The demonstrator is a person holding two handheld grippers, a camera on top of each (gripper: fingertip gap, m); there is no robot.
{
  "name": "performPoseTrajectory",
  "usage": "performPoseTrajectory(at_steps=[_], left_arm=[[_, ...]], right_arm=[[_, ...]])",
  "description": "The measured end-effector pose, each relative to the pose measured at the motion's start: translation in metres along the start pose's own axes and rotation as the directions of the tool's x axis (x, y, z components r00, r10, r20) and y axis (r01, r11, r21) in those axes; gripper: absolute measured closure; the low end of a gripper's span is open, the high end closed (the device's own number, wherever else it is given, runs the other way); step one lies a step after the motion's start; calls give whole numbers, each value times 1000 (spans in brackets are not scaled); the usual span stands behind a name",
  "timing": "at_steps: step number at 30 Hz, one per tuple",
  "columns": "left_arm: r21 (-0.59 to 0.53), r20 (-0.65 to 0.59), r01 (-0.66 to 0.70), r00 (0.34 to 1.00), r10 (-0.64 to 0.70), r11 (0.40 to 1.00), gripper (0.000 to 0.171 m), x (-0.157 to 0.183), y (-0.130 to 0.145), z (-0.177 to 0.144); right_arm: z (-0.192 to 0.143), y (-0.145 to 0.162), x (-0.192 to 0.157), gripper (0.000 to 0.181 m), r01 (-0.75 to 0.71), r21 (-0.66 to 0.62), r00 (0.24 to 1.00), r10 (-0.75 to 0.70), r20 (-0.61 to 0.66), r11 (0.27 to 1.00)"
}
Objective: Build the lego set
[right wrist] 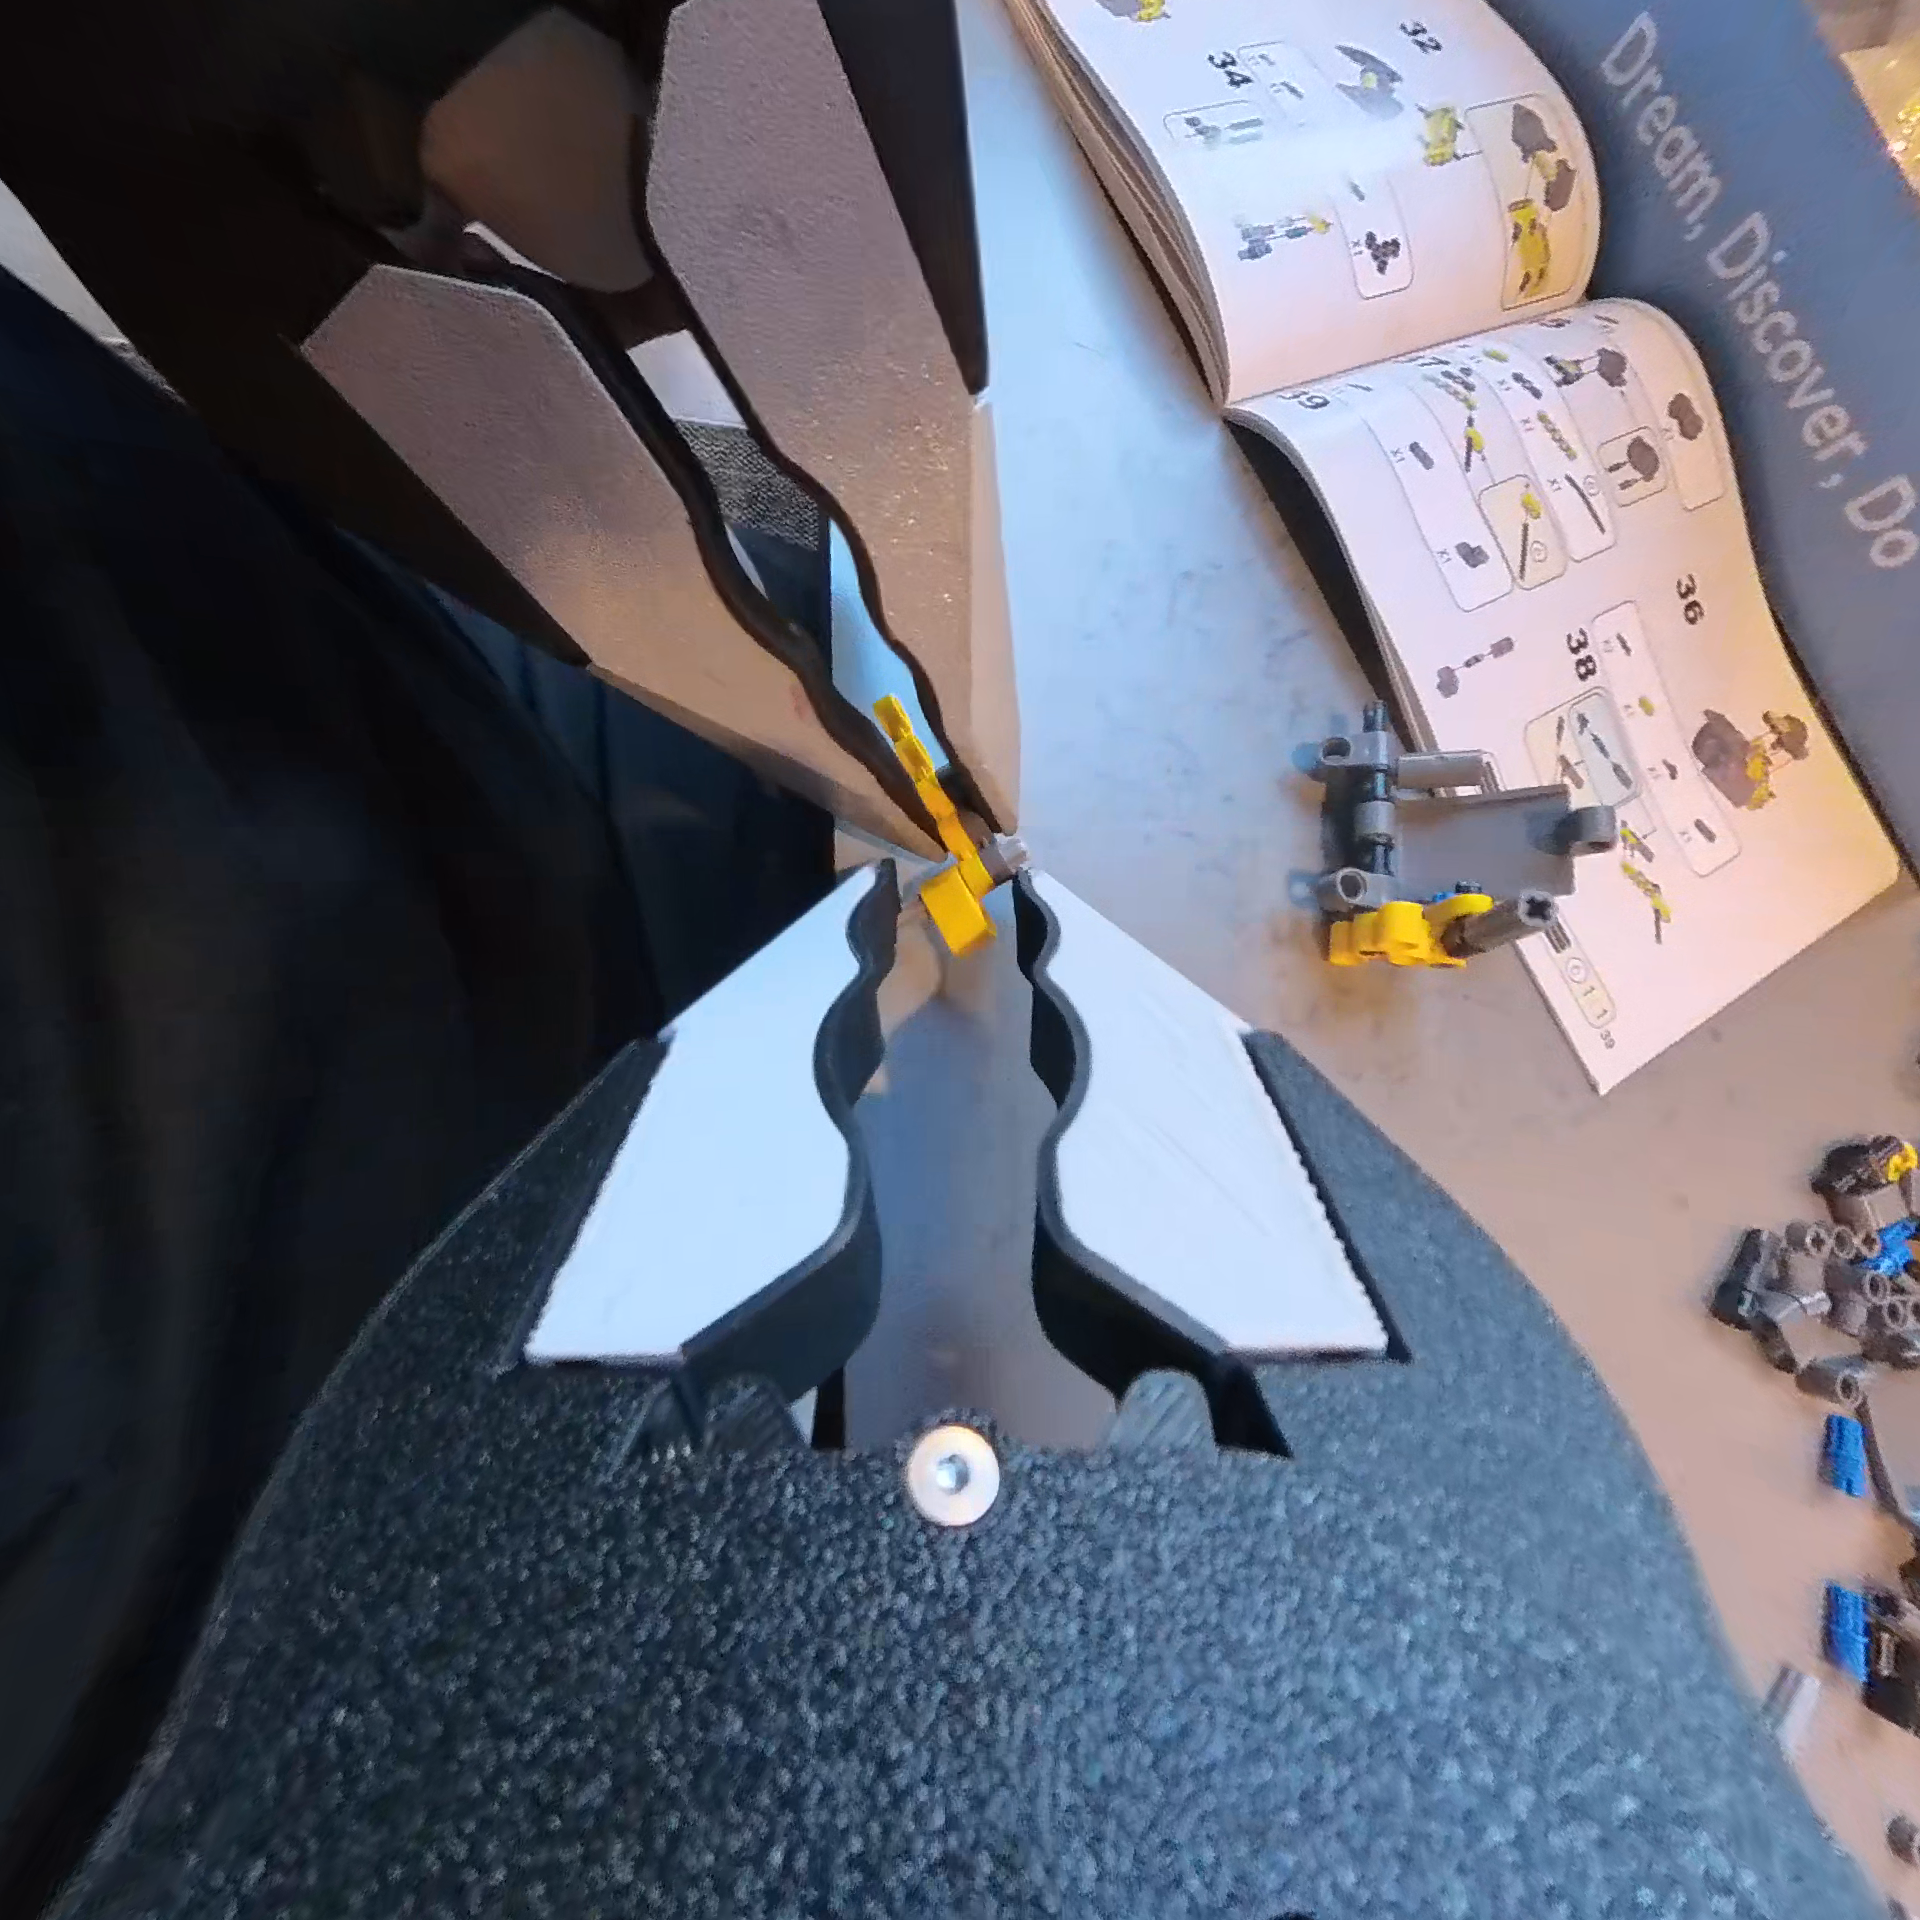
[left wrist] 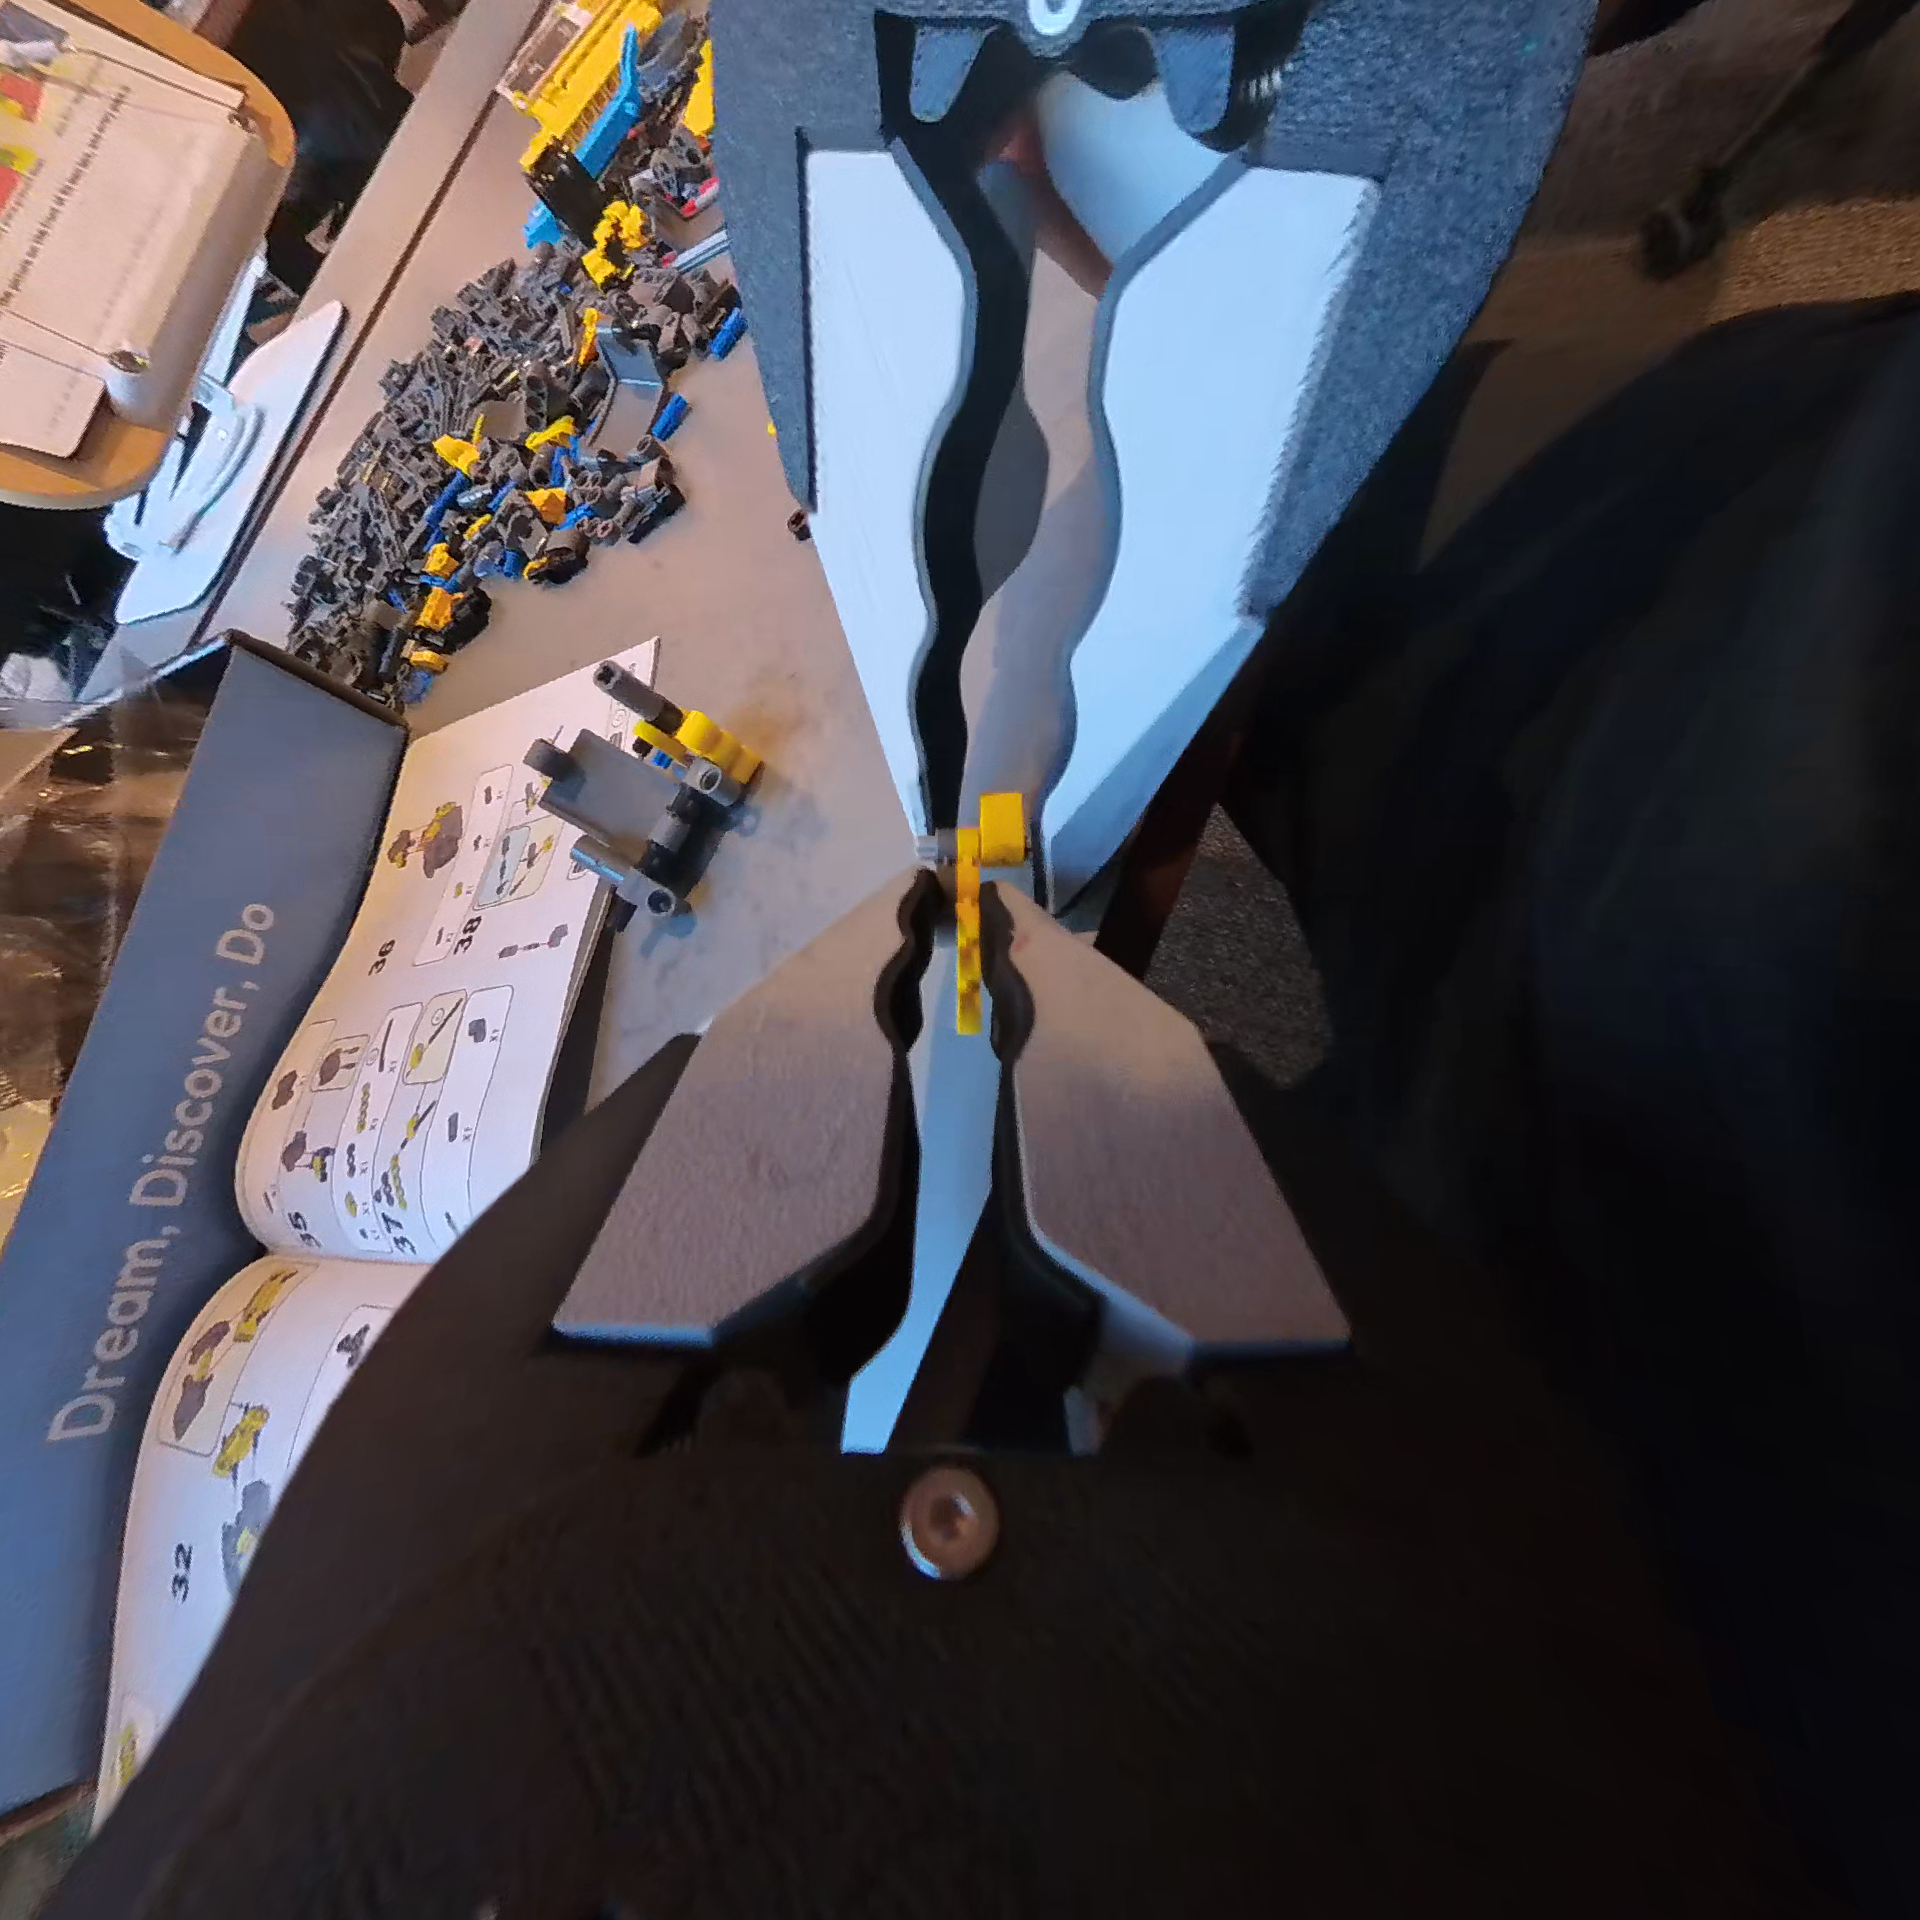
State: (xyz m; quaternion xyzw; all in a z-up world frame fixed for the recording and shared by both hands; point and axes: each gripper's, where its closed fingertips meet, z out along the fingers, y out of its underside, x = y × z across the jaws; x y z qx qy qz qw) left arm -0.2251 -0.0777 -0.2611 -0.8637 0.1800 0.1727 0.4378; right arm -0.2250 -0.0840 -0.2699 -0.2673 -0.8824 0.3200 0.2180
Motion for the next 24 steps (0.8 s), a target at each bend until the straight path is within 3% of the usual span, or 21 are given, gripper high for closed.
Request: performPoseTrajectory(at_steps=[8, 15, 19, 24], left_arm=[[8, 46, -5, 999, 5, 1000, 165, -1, -2, -4], [-114, 19, -9, 1000, 11, 993, 165, -7, 11, 6], [-155, -66, 22, 997, -33, 988, 164, -6, 13, 7], [-138, -68, 131, 988, -141, 982, 165, -8, 13, 9]], right_arm=[[2, 0, -2, 162, -141, -35, 988, 143, 57, 989], [7, 0, 7, 167, 14, -48, 1000, -13, 14, 999], [8, 0, 6, 167, 105, -99, 991, -97, 90, 989], [10, 0, 7, 168, 80, -95, 978, -60, 198, 992]])
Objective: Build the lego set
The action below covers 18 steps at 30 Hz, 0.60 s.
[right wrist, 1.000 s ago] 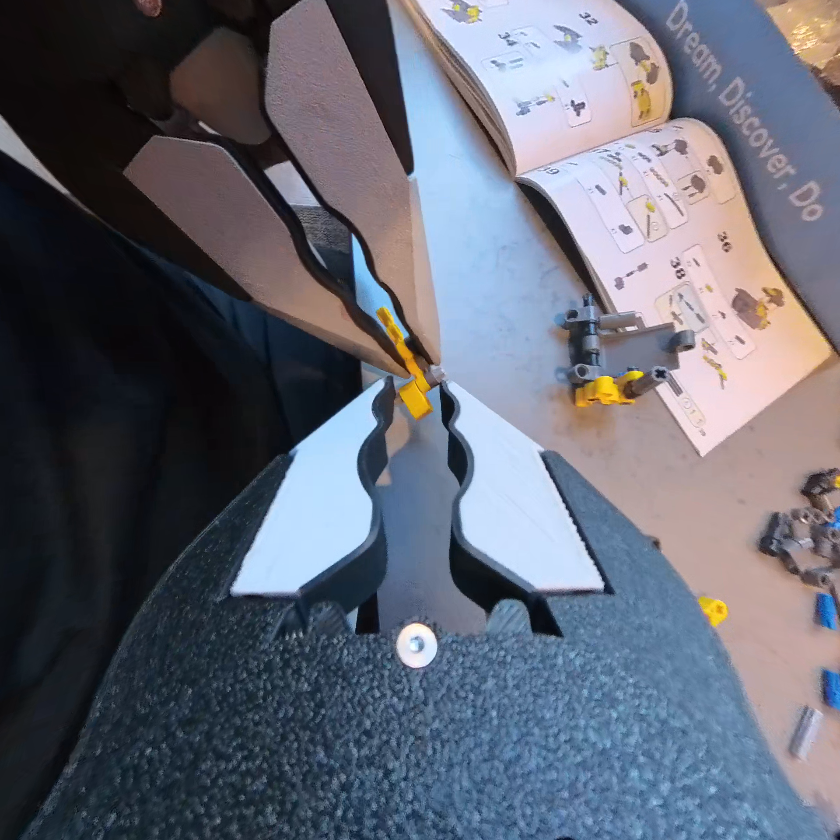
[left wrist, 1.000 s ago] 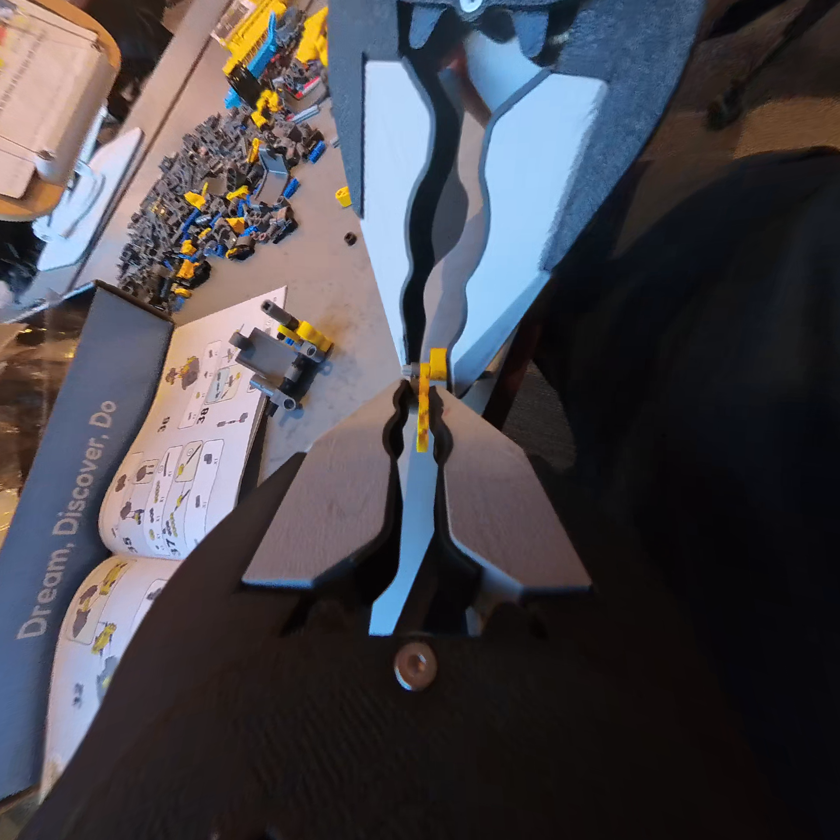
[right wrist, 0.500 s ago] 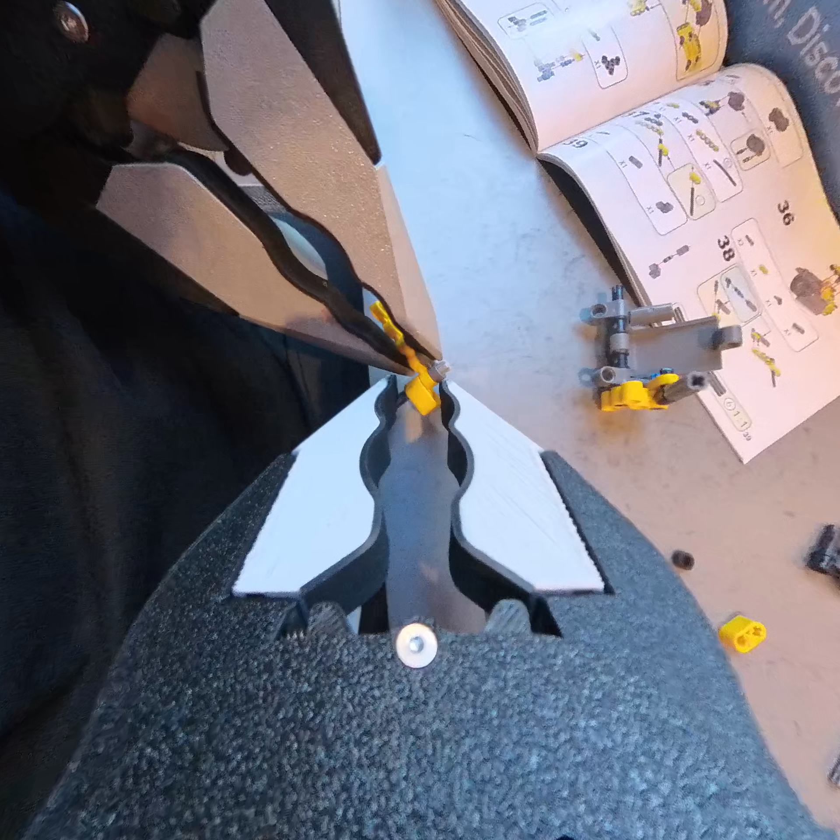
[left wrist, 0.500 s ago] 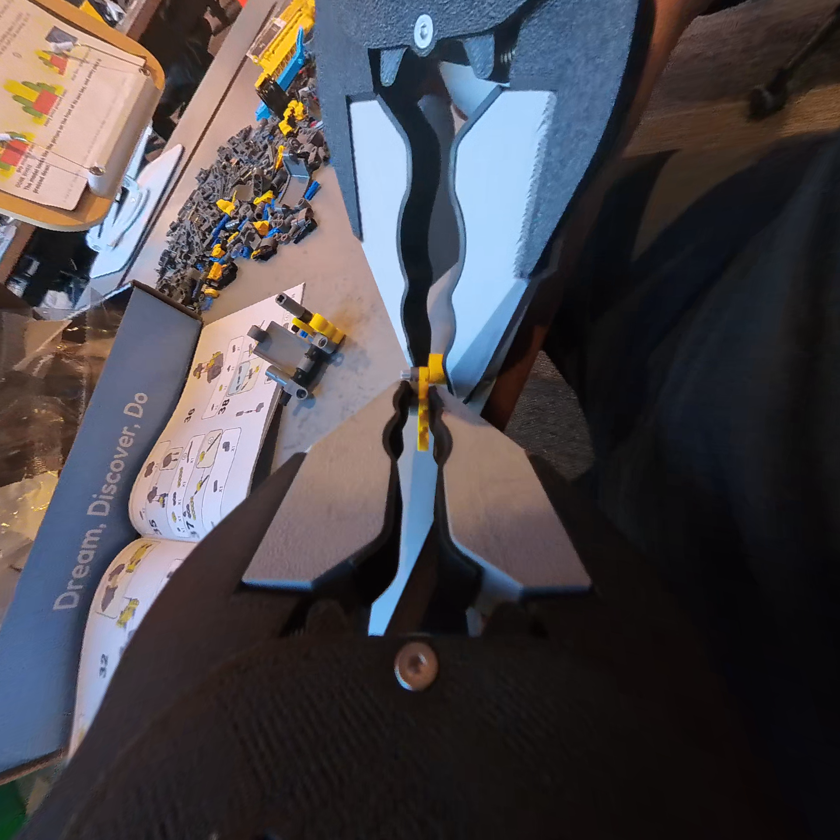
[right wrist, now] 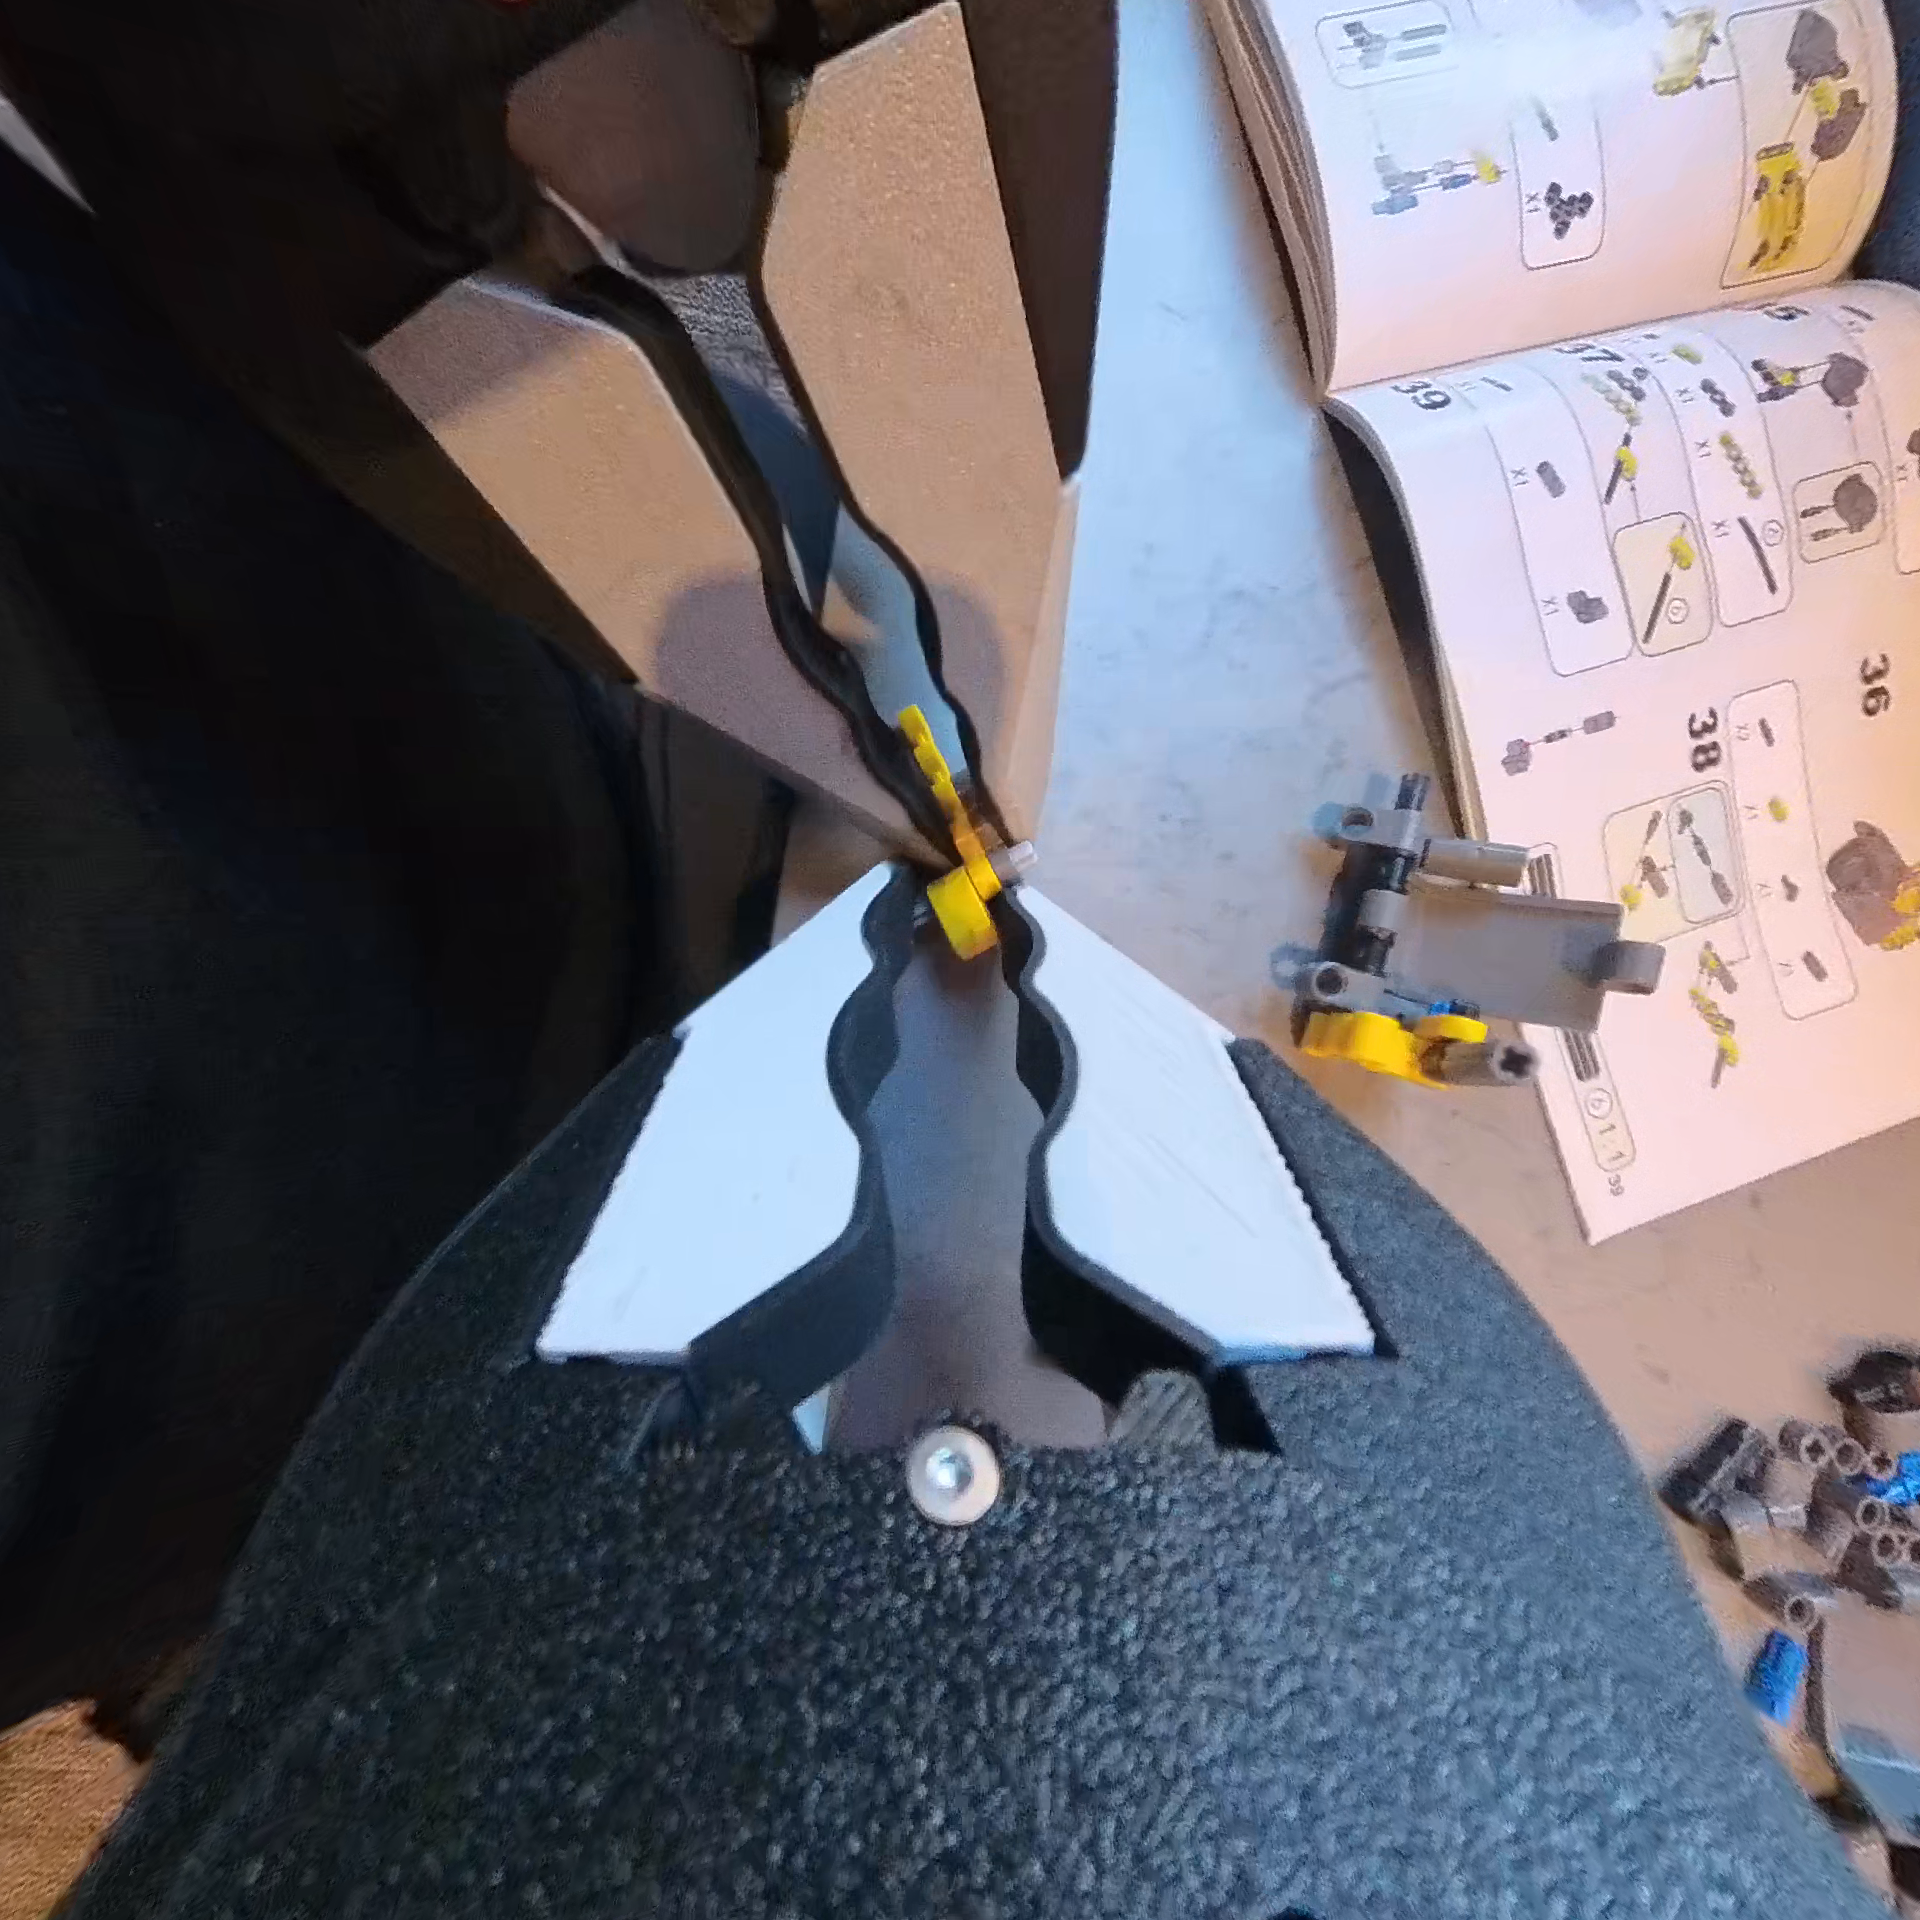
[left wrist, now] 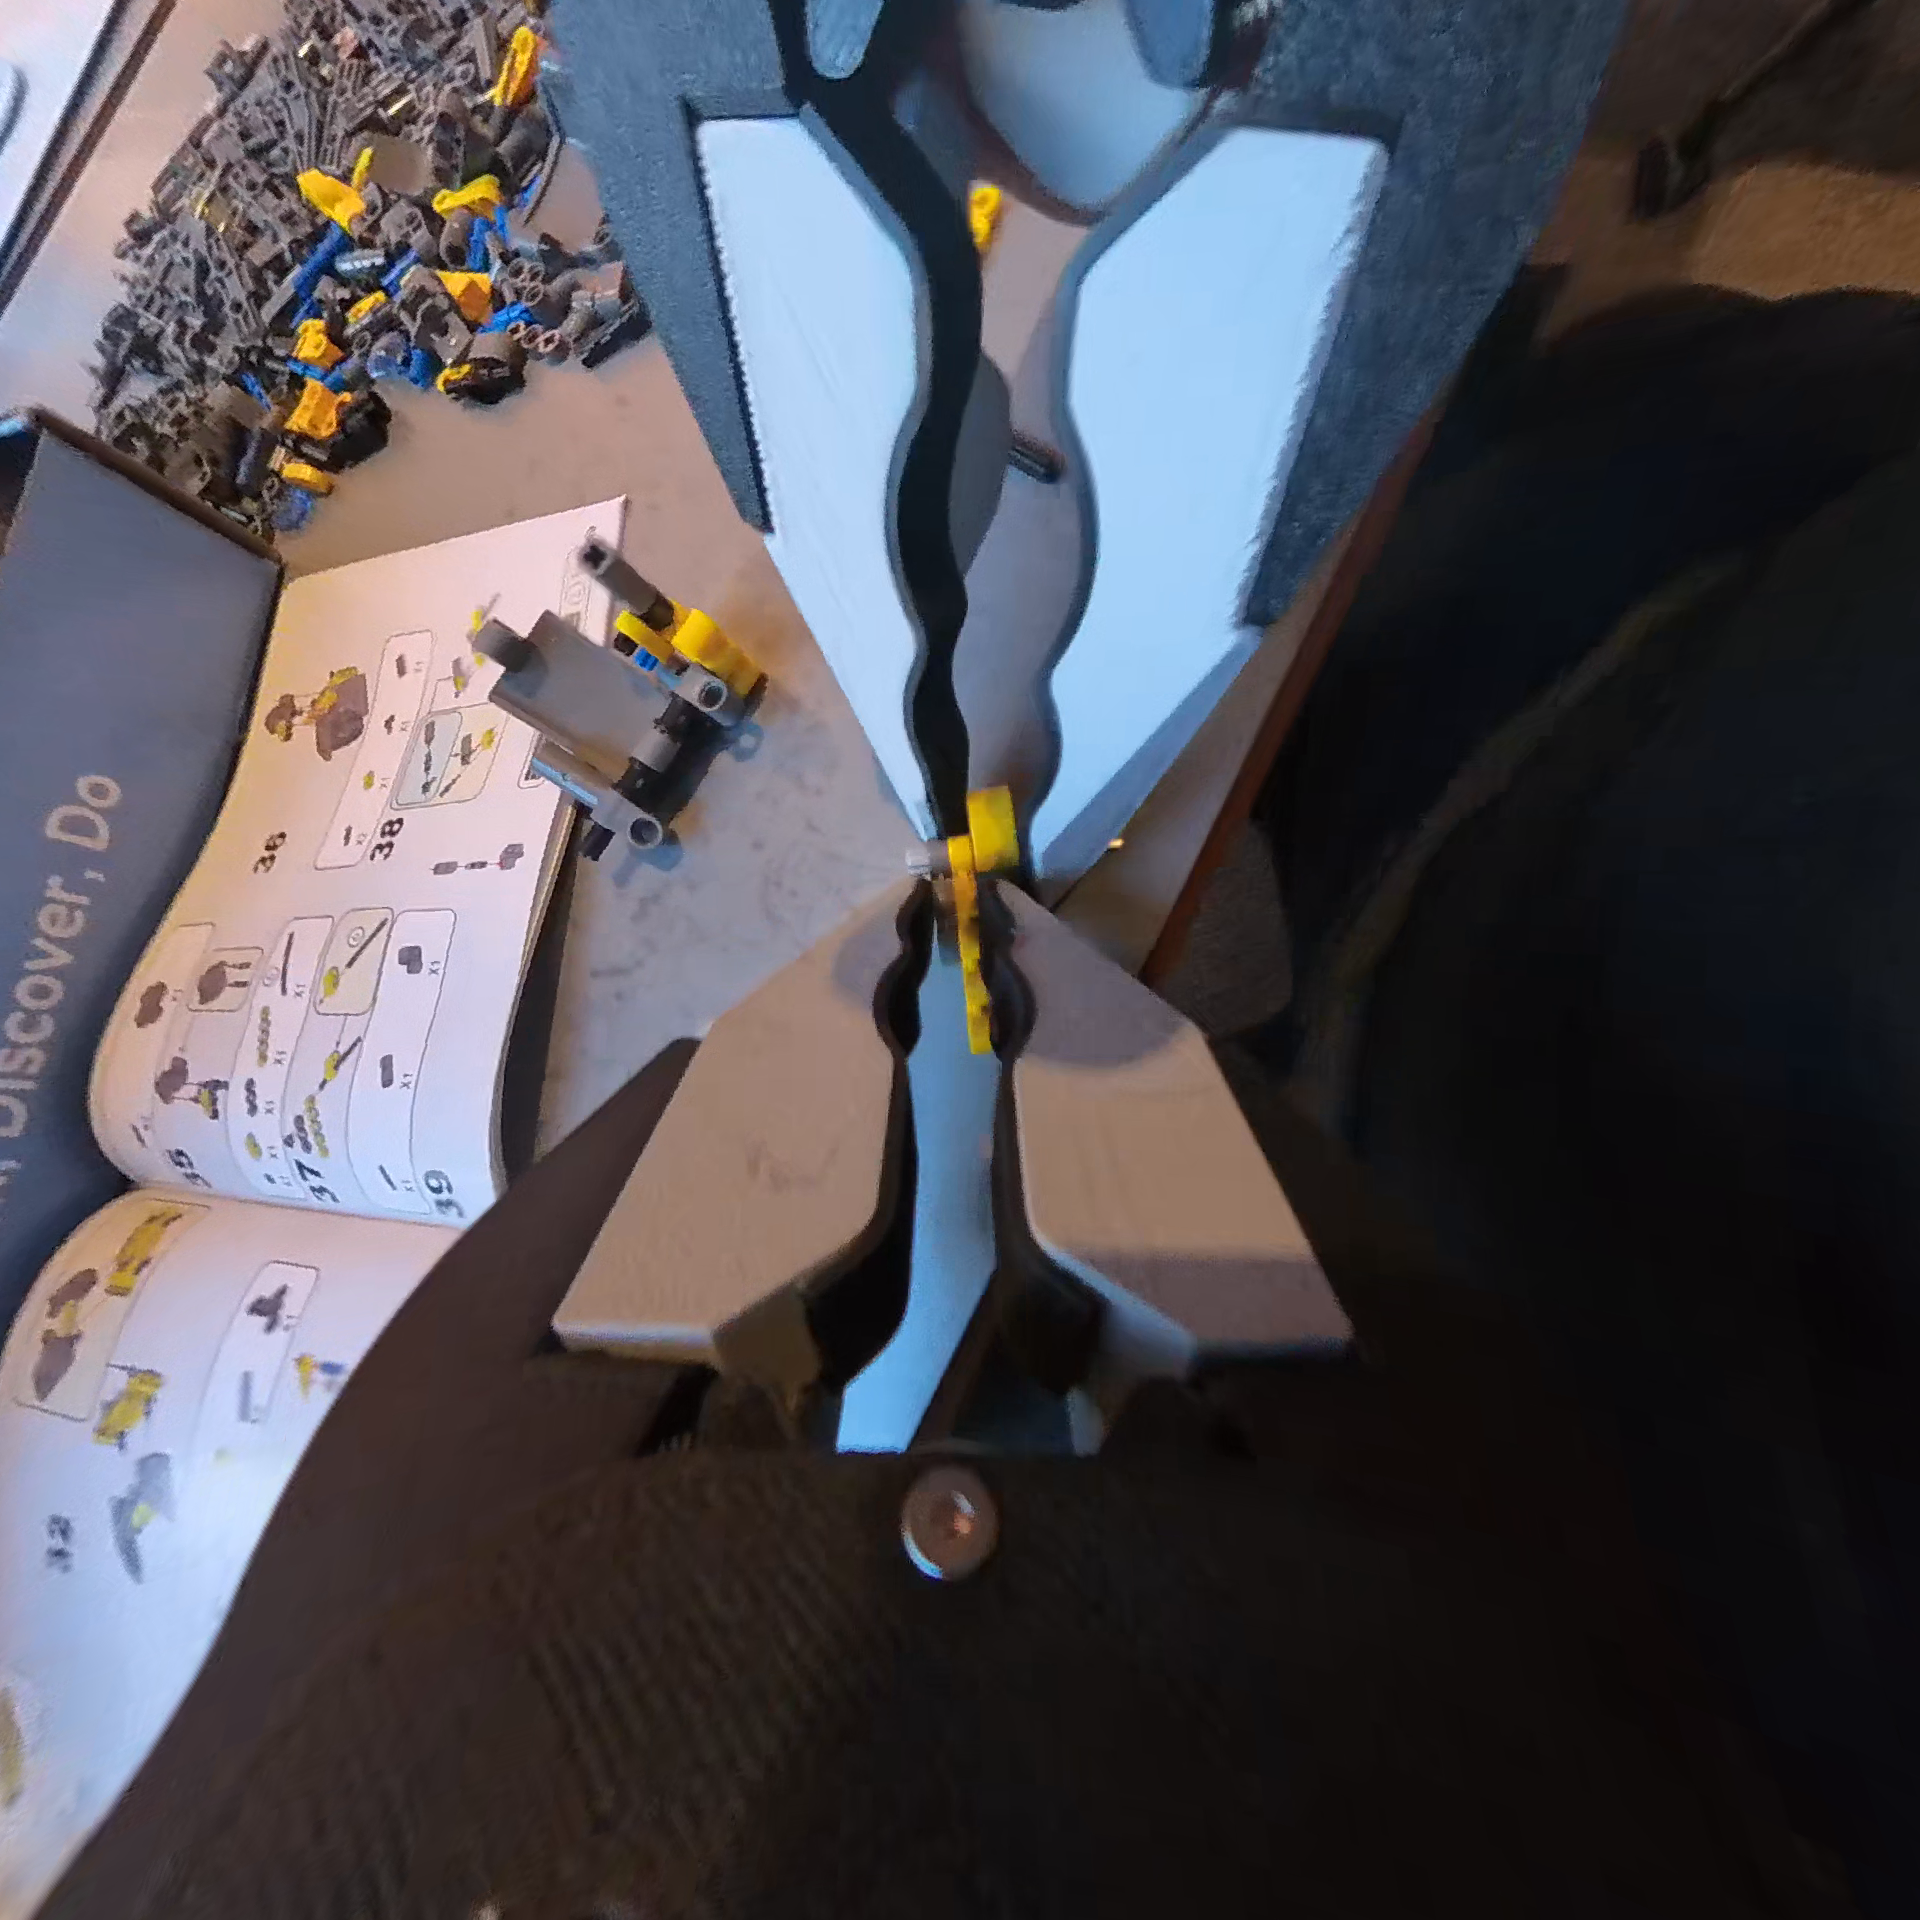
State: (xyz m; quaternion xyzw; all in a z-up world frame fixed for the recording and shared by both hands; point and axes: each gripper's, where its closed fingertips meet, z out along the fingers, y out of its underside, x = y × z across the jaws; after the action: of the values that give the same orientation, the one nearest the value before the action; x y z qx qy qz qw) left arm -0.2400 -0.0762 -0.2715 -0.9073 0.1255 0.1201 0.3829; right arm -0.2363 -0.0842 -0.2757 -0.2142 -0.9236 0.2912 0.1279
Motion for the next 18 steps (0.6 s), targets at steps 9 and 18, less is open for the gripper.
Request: performPoseTrajectory(at_steps=[9, 18], left_arm=[[66, -87, 272, 960, -266, 960, 166, -13, 5, 1], [77, -107, 342, 937, -334, 936, 166, -16, 3, 3]], right_arm=[[4, -3, 10, 175, 266, -82, 963, -268, -25, 961], [5, -3, 12, 181, 480, -138, 870, -490, -51, 866]])
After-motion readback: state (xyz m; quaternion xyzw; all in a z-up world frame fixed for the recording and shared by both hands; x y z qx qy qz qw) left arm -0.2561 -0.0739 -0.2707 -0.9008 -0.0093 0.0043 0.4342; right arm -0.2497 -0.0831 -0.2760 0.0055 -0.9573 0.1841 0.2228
